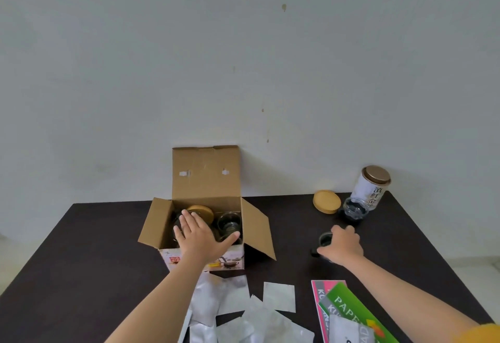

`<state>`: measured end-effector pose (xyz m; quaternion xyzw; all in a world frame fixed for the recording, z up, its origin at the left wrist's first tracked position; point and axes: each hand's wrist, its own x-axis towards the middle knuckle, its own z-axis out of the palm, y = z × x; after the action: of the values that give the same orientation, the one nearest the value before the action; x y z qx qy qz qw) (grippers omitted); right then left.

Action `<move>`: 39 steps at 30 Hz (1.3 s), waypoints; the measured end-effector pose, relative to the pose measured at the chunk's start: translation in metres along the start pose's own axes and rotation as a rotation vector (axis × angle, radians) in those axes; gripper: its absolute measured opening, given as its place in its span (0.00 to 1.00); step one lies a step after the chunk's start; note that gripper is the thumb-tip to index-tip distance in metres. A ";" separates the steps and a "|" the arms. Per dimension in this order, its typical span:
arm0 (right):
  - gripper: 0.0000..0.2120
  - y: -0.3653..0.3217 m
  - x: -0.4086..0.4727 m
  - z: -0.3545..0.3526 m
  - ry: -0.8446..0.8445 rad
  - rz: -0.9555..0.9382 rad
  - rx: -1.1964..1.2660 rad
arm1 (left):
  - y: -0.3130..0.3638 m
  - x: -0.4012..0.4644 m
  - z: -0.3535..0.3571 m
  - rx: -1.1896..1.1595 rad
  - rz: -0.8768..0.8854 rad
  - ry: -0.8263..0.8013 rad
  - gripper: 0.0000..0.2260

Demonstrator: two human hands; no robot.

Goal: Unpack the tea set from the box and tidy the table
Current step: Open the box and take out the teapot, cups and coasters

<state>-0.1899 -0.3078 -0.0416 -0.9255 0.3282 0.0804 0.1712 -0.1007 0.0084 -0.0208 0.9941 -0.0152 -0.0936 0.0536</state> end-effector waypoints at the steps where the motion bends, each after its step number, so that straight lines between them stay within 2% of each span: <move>1: 0.32 0.013 0.004 0.000 0.005 0.029 0.003 | 0.008 -0.002 0.002 -0.013 -0.009 -0.005 0.62; 5: 0.31 0.054 0.017 -0.001 0.024 0.111 0.025 | 0.025 -0.006 0.015 0.007 -0.087 -0.037 0.63; 14: 0.31 0.106 0.052 -0.004 0.011 0.166 0.091 | 0.028 -0.002 0.029 0.074 -0.128 0.030 0.62; 29: 0.33 0.097 0.111 -0.019 -0.006 0.105 0.104 | 0.030 0.002 0.036 0.098 -0.155 0.078 0.60; 35: 0.33 0.094 0.120 -0.016 0.033 0.086 0.131 | 0.030 0.003 0.035 0.094 -0.165 0.063 0.66; 39: 0.39 0.094 0.117 -0.015 0.078 0.057 0.111 | 0.030 0.002 0.033 0.095 -0.160 0.058 0.67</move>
<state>-0.1584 -0.4494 -0.0836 -0.9074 0.3645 0.0307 0.2069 -0.1052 -0.0253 -0.0501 0.9958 0.0615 -0.0678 -0.0010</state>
